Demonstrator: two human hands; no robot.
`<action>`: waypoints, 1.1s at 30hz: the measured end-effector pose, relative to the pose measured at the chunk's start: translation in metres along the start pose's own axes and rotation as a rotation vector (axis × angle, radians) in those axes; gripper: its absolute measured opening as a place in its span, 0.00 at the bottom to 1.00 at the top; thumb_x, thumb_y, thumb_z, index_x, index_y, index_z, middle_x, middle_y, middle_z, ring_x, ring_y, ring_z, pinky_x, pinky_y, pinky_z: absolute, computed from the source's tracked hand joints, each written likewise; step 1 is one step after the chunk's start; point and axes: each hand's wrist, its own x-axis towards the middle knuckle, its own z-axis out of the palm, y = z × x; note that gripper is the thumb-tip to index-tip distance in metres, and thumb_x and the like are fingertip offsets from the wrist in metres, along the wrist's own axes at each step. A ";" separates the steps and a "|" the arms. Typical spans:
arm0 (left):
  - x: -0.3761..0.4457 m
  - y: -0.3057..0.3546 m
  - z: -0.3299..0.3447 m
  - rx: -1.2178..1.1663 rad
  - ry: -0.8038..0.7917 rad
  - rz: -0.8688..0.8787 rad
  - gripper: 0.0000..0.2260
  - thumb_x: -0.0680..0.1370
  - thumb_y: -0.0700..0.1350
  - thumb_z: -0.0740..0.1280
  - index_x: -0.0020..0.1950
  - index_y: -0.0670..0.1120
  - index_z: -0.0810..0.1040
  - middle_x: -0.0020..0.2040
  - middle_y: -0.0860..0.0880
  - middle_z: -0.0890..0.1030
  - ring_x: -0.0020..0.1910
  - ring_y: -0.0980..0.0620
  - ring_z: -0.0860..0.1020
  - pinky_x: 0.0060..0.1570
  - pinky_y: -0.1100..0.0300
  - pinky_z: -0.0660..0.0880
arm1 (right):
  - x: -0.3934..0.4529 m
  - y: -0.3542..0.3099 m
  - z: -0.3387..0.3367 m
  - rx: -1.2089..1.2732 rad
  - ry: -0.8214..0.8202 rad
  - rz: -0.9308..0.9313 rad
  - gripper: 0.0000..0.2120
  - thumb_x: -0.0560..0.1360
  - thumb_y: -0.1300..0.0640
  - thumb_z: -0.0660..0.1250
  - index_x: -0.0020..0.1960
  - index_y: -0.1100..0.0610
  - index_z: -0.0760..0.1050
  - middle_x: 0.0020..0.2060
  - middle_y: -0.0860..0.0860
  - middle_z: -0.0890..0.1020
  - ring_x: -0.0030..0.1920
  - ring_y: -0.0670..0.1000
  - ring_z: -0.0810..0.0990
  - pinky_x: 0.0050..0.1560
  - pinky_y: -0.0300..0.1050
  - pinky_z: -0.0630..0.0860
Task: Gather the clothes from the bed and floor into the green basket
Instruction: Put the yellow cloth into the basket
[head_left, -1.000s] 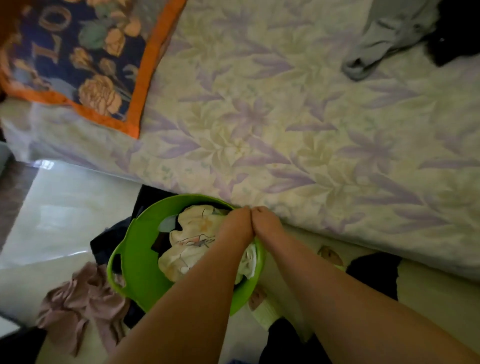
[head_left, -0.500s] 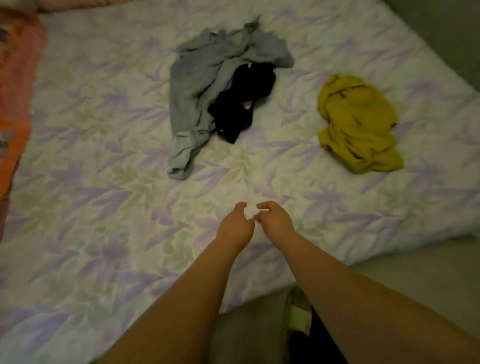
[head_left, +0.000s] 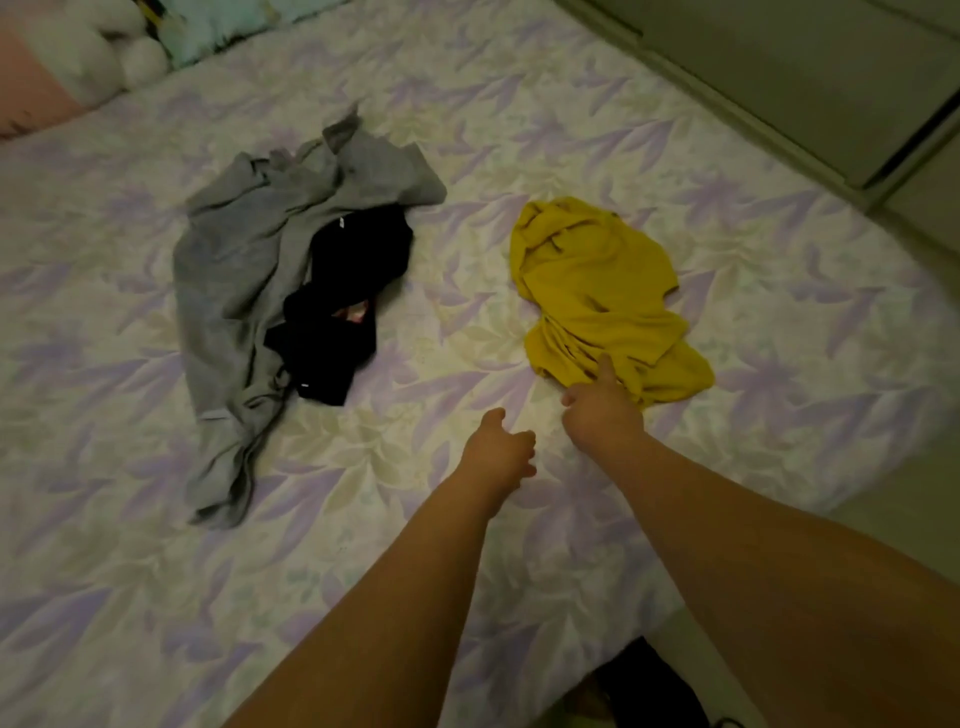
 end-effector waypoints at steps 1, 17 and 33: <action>0.004 0.001 0.001 -0.012 -0.001 -0.014 0.27 0.81 0.42 0.61 0.78 0.49 0.54 0.55 0.40 0.76 0.45 0.43 0.75 0.35 0.60 0.68 | 0.007 0.002 -0.001 -0.015 -0.048 0.039 0.22 0.79 0.57 0.59 0.72 0.56 0.67 0.76 0.58 0.59 0.73 0.57 0.63 0.70 0.45 0.62; 0.007 -0.002 -0.076 -0.890 -0.054 -0.285 0.37 0.72 0.74 0.52 0.71 0.51 0.71 0.71 0.42 0.72 0.71 0.41 0.68 0.72 0.43 0.61 | -0.036 -0.129 0.029 1.318 -0.527 0.002 0.17 0.77 0.56 0.65 0.65 0.52 0.75 0.59 0.55 0.81 0.60 0.58 0.78 0.65 0.55 0.73; -0.116 -0.075 -0.210 -0.554 0.382 -0.070 0.12 0.76 0.36 0.66 0.59 0.39 0.77 0.58 0.36 0.79 0.53 0.39 0.78 0.58 0.44 0.75 | -0.125 -0.161 0.095 1.312 -0.747 0.455 0.45 0.69 0.23 0.46 0.69 0.57 0.68 0.58 0.59 0.77 0.65 0.62 0.73 0.64 0.67 0.65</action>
